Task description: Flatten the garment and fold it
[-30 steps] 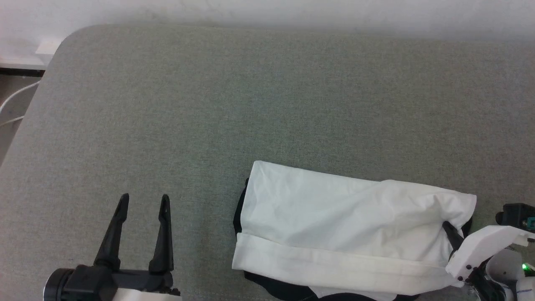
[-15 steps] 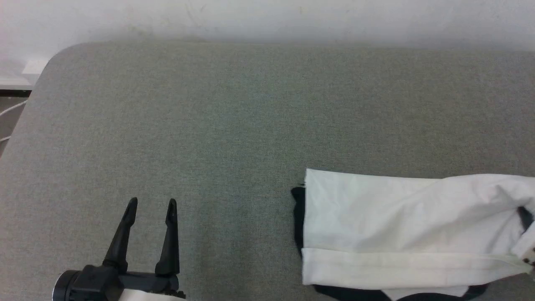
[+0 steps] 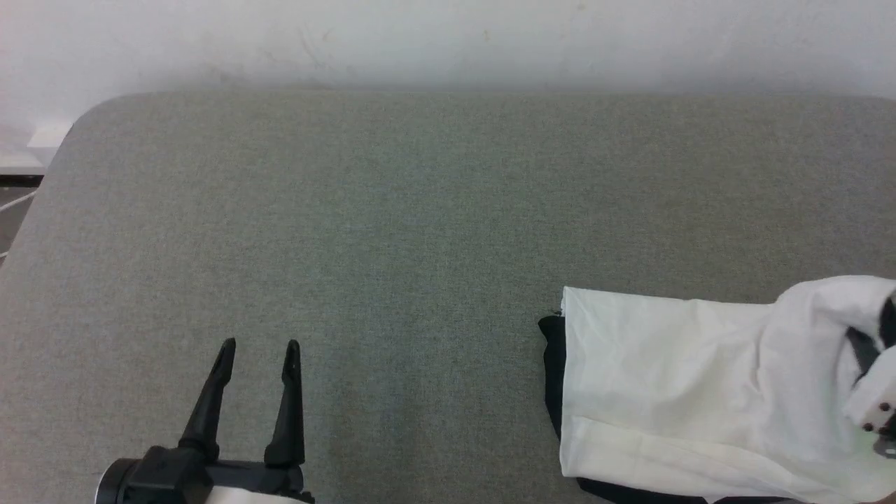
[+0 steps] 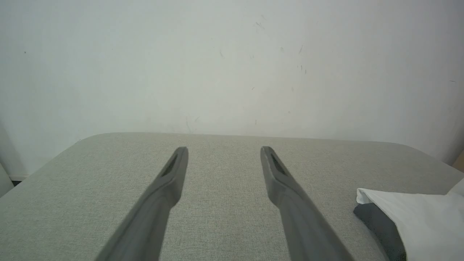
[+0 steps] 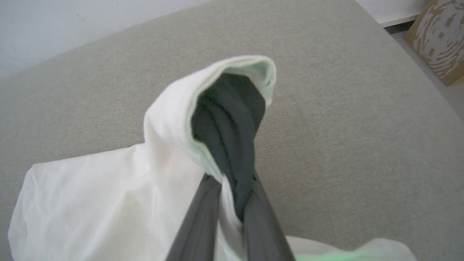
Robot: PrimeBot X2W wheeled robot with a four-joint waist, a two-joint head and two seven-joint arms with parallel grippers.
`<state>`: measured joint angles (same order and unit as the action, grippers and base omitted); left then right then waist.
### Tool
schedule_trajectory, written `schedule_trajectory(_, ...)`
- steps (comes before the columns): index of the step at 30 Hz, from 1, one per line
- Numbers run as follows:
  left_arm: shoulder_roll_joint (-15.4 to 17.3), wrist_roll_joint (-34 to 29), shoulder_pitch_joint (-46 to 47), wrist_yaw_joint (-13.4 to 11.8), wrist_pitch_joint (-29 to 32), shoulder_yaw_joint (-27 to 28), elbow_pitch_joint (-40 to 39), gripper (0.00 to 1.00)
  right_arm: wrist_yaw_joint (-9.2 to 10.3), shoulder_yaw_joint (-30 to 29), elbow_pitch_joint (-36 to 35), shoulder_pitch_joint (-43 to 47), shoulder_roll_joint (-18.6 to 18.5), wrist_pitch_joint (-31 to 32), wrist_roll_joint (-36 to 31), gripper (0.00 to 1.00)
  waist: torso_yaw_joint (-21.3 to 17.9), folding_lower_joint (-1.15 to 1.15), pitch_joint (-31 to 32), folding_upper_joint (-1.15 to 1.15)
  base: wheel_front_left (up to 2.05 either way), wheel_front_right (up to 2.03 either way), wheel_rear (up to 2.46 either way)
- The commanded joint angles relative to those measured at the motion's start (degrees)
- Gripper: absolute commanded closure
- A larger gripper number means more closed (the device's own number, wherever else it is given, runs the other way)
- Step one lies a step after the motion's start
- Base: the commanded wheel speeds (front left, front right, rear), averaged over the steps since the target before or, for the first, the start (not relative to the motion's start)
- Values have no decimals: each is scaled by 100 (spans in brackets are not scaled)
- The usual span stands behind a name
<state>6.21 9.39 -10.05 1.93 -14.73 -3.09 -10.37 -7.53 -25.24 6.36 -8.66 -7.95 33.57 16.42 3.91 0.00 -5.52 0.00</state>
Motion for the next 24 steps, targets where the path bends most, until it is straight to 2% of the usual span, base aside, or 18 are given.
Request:
schedule_trajectory(1, -39, -50, -33, 23, -27, 20, 28, 0, 4, 164, -149, 104, 57, 94, 110, 100, -29, 0, 53, 0, 0, 0, 0)
schedule_trajectory(8, -122, -85, -94, 53, -27, 8, 92, 0, 4, 1251, -1144, 465, 289, 902, 737, 100, -34, 0, 181, 0, 0, 0, 0)
schedule_trajectory(12, -166, -90, -109, 78, -27, -17, 116, 0, 4, 1658, -1405, 456, 362, 1138, 857, 100, 16, 0, 191, 0, 0, 0, 0)
schedule_trajectory(17, -211, -91, -69, 126, -27, -77, 161, 0, 4, 2072, -1213, 232, 406, 1166, 750, 100, 141, 0, 131, 0, 0, 0, 0)
schedule_trajectory(24, -251, -75, 53, 206, -27, -120, 215, 0, 4, 2373, -427, -314, 462, 829, 474, 100, 377, 0, -46, 0, 0, 0, 0)
